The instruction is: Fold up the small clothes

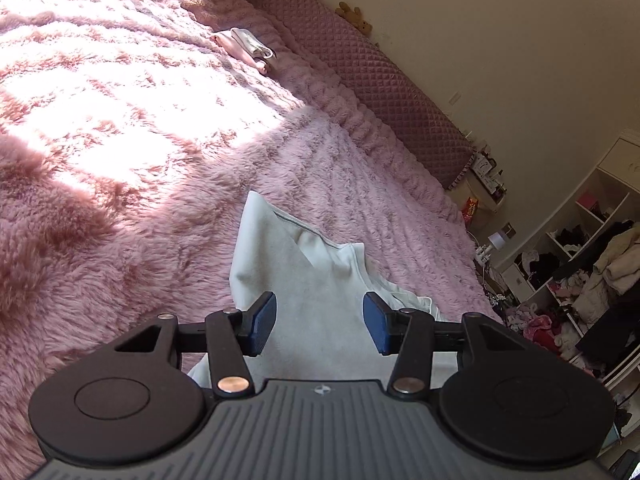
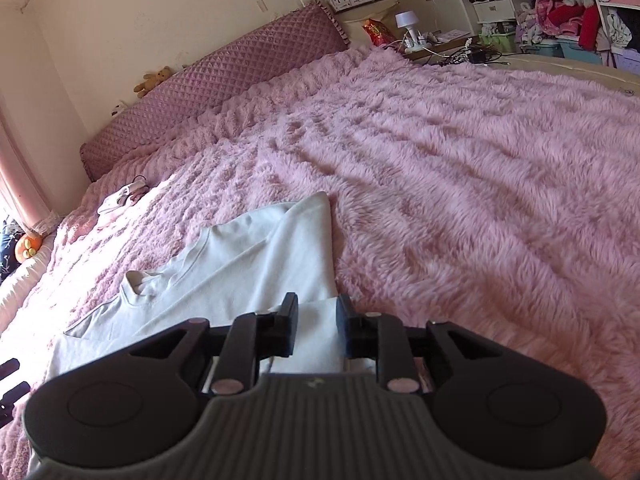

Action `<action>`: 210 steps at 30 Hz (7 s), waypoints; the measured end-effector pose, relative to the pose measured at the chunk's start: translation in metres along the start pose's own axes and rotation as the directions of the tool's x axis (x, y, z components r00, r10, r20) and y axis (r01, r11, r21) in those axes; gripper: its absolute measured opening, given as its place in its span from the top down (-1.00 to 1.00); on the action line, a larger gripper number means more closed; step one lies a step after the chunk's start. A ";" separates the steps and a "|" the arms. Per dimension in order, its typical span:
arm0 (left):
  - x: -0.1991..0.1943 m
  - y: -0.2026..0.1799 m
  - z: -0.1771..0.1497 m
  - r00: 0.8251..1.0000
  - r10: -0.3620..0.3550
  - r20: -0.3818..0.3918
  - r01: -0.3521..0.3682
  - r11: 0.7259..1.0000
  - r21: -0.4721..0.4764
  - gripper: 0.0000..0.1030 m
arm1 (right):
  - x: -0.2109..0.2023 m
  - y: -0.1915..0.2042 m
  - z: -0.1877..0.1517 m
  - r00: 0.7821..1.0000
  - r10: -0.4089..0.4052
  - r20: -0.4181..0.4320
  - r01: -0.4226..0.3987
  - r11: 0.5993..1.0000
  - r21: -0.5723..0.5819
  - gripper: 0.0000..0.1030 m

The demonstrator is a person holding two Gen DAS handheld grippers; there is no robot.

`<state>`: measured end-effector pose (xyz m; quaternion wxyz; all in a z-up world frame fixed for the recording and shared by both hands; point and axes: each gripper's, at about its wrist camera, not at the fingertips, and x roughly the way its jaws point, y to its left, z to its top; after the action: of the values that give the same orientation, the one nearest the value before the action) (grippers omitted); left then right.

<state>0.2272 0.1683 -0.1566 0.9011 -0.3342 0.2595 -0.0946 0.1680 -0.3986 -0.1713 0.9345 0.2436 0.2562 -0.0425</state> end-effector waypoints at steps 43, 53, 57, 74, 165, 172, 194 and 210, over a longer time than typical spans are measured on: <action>-0.179 -0.069 -0.111 0.951 0.193 -0.243 -0.133 0.961 0.241 -0.49 | -0.267 0.003 -0.058 0.995 0.073 -0.063 -0.085 0.968 -0.235 -0.31; -0.221 -0.048 -0.141 0.928 0.267 -0.258 -0.208 0.949 0.235 -0.49 | -0.309 -0.026 -0.103 0.986 0.006 -0.166 -0.060 0.945 -0.322 -0.58; -0.226 -0.036 -0.145 0.913 0.301 -0.275 -0.239 0.941 0.238 -0.49 | -0.314 -0.042 -0.110 0.980 -0.022 -0.200 -0.046 0.943 -0.331 -0.58; -0.219 0.047 -0.144 0.931 0.071 -0.357 -0.145 0.972 -0.185 -0.49 | -0.270 -0.082 -0.109 0.931 0.029 -0.363 -0.066 0.994 -0.090 -0.58; 0.116 0.046 0.057 0.930 -0.294 -0.222 0.217 0.925 -0.313 0.89 | 0.134 0.011 0.100 0.908 0.331 -0.257 -0.227 0.904 0.362 1.00; 0.139 0.059 0.054 0.934 -0.184 -0.308 0.086 0.948 -0.306 0.80 | 0.174 0.012 0.091 0.913 0.289 -0.288 -0.179 0.918 0.353 0.95; -0.020 0.076 0.028 0.959 -0.037 -0.282 0.008 0.995 -0.103 -0.03 | -0.002 -0.070 0.048 0.962 0.195 -0.189 -0.152 0.964 0.219 -0.26; -0.009 0.022 -0.008 0.936 0.086 -0.341 0.000 0.970 0.243 0.83 | 0.015 -0.036 0.012 0.941 0.145 -0.307 -0.132 0.989 0.063 1.00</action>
<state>0.2151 0.1836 -0.1722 0.8764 -0.1952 0.4089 -0.1631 0.1794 -0.4357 -0.1853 0.8779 0.2842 0.3812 0.0567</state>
